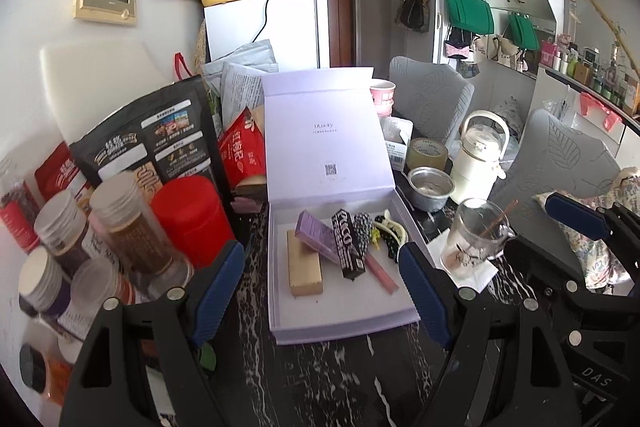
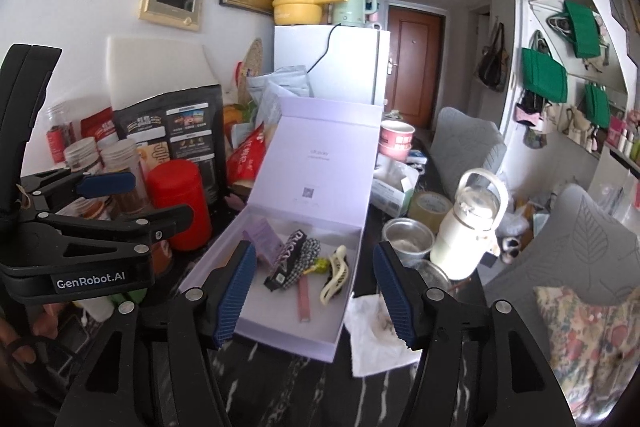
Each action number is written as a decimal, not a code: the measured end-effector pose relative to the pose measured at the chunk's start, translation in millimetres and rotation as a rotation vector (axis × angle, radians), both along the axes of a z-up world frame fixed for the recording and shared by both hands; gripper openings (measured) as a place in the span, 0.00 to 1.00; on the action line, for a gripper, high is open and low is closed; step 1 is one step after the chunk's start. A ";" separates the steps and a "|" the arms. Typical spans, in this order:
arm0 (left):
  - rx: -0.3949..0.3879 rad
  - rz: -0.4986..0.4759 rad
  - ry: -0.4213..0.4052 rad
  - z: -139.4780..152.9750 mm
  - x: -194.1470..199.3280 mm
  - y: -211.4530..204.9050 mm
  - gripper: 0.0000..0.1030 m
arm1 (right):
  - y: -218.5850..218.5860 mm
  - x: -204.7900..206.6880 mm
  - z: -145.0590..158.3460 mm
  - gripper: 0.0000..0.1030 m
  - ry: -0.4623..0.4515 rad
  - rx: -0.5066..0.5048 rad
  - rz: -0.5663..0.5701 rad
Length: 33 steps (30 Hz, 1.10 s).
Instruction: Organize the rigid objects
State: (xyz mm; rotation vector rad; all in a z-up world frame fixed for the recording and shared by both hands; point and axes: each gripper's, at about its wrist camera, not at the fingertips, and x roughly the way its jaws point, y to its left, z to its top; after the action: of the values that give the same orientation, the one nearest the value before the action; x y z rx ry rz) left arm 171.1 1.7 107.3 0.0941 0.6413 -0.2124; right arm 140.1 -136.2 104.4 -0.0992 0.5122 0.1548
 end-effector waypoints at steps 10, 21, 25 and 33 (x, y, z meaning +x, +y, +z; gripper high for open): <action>0.001 -0.001 0.003 -16.2 -38.1 7.0 0.77 | 11.1 -34.9 -11.4 0.64 0.010 -0.011 -0.015; -0.007 0.013 0.052 -44.8 -55.4 15.3 0.77 | 18.1 -59.7 -38.3 0.65 0.046 0.009 -0.039; -0.013 0.019 0.065 -52.8 -57.7 17.5 0.77 | 17.7 -63.8 -49.4 0.65 0.066 0.006 -0.045; -0.006 0.025 0.065 -55.9 -61.7 18.7 0.77 | 16.1 -68.1 -59.0 0.65 0.077 0.023 -0.043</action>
State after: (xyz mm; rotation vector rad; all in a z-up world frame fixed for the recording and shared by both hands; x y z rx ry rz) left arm 109.4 20.5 51.4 0.0736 0.7062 -0.1935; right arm 72.0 -120.0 45.5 -0.0595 0.5891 0.1232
